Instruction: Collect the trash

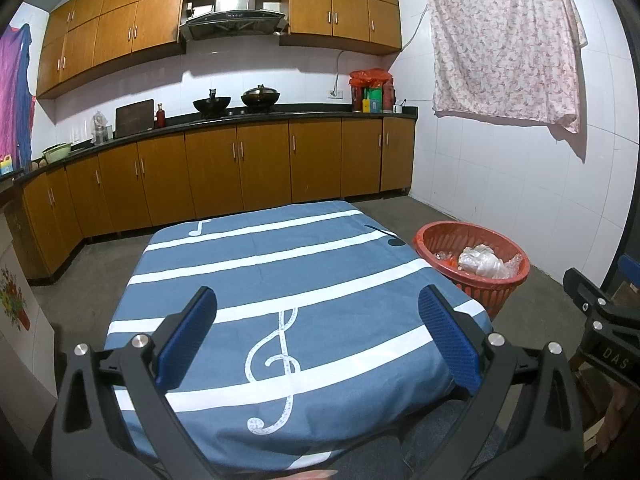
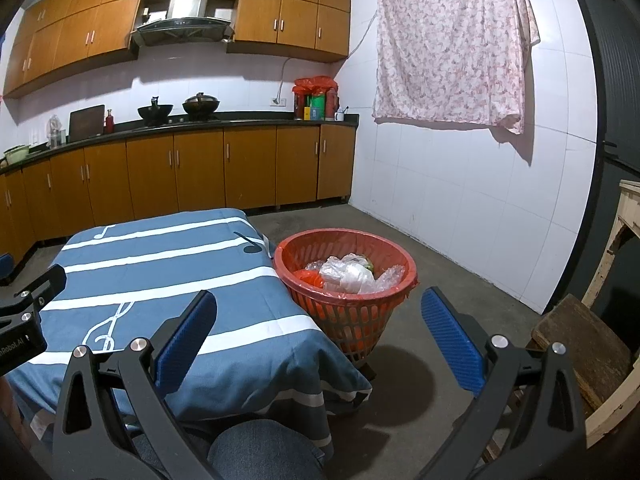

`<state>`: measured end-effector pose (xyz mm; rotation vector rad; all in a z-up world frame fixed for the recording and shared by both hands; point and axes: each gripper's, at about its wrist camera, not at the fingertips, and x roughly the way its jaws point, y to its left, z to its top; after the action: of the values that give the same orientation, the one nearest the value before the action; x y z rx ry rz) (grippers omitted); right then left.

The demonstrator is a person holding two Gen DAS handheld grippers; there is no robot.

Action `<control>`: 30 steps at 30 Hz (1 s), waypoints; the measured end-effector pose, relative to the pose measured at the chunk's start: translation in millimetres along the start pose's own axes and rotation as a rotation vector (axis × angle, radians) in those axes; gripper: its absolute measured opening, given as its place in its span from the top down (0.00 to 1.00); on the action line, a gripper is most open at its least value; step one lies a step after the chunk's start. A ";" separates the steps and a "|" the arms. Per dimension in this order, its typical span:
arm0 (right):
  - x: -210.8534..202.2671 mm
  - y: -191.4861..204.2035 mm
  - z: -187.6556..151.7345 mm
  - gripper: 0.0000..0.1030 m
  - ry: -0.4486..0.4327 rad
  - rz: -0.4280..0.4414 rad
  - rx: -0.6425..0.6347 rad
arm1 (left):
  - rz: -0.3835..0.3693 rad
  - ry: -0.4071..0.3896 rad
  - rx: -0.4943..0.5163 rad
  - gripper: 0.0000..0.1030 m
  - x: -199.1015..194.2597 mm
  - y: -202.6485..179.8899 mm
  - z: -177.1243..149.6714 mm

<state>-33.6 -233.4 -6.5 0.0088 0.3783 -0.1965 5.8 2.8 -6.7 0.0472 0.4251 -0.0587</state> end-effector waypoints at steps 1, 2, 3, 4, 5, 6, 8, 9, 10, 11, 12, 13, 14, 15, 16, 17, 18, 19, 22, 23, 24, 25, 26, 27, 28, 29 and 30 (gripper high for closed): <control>0.6 -0.3 -0.9 0.02 0.000 0.001 0.000 | 0.000 0.000 0.000 0.04 0.1 0.3 0.0; 0.1 0.1 -0.9 0.02 0.001 0.001 0.000 | 0.000 0.001 -0.002 0.04 0.0 -0.1 -0.1; 0.5 -0.3 -0.7 0.02 0.000 0.001 0.000 | 0.002 0.002 -0.004 0.04 -1.3 -0.9 -0.3; 0.3 -0.1 -0.8 0.02 0.000 0.001 0.000 | 0.003 0.003 -0.006 0.04 -2.3 -1.9 -0.9; 0.1 0.0 -0.8 0.02 0.000 0.001 0.000 | 0.005 0.003 -0.008 0.04 -2.9 -2.3 -1.1; 0.5 -0.4 -0.7 0.02 0.000 0.001 0.000 | 0.006 0.005 -0.010 0.04 -3.1 -3.1 -1.7; 0.6 -0.7 -0.5 0.02 0.000 0.001 0.000 | 0.007 0.006 -0.013 0.04 -4.0 -4.8 -2.1; 0.4 -0.6 -0.5 0.02 0.000 0.001 0.000 | 0.008 0.006 -0.014 0.04 -4.0 -5.9 -2.1; 0.3 -0.4 -0.5 0.02 0.000 0.001 0.000 | 0.007 0.007 -0.015 0.04 -3.8 -5.6 -2.0; 0.6 -1.0 -0.4 0.02 0.000 0.001 0.000 | 0.007 0.007 -0.015 0.04 -4.4 -6.5 -2.3; 0.6 -0.9 -0.4 0.02 0.000 0.001 0.000 | 0.008 0.007 -0.014 0.04 -4.0 -6.0 -2.2; 0.6 -1.0 -0.3 0.02 0.000 0.001 -0.001 | 0.008 0.007 -0.015 0.04 -4.2 -6.1 -2.2; 0.2 -0.5 -0.4 0.02 0.000 0.001 -0.001 | 0.007 0.007 -0.015 0.04 -4.4 -6.3 -2.3; 0.2 -0.7 -0.4 0.02 0.000 0.001 0.000 | 0.007 0.007 -0.015 0.04 -3.8 -5.8 -2.1; 0.6 -1.1 -0.2 0.02 0.000 0.001 0.000 | 0.007 0.007 -0.015 0.04 -3.8 -5.8 -2.1; 0.6 -1.2 -0.2 0.02 0.000 0.001 0.000 | 0.007 0.007 -0.015 0.04 -4.4 -6.5 -2.4; 0.5 -1.1 -0.2 0.02 0.000 0.001 0.000 | 0.007 0.007 -0.015 0.04 -4.4 -6.6 -2.4; 0.6 -1.2 -0.1 0.02 0.001 0.001 0.000 | 0.007 0.007 -0.015 0.04 -4.2 -6.5 -2.3; 0.5 -1.4 0.0 0.02 0.001 0.001 0.000 | 0.008 0.007 -0.015 0.04 -3.8 -6.1 -2.1; 0.5 -1.6 0.0 0.02 0.001 0.001 0.000 | 0.008 0.007 -0.015 0.04 -3.8 -6.1 -2.1; 0.5 -1.6 0.1 0.02 0.001 0.001 0.000 | 0.008 0.007 -0.015 0.04 -4.0 -6.4 -2.2; 0.5 -1.6 0.1 0.02 0.000 0.001 0.000 | 0.007 0.007 -0.016 0.04 -3.7 -6.1 -2.1; 0.5 -1.8 0.2 0.02 0.001 0.001 0.000 | 0.007 0.008 -0.016 0.04 -4.3 -6.8 -2.4; 0.4 -1.6 0.2 0.02 0.001 0.002 0.000 | 0.007 0.007 -0.016 0.04 -3.8 -6.3 -2.2; 0.5 -1.8 0.3 0.02 0.001 0.001 0.000 | 0.008 0.007 -0.015 0.04 -4.1 -6.6 -2.3; 0.1 -1.3 0.3 0.02 0.001 0.001 0.000 | 0.008 0.008 -0.015 0.04 -4.4 -7.0 -2.4; 0.4 -1.7 0.3 0.02 0.001 0.001 0.000 | 0.007 0.008 -0.016 0.04 -4.0 -6.5 -2.2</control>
<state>-33.5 -235.2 -6.2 0.0092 0.3793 -0.1951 0.8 -3.4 -7.3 0.0336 0.4328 -0.0481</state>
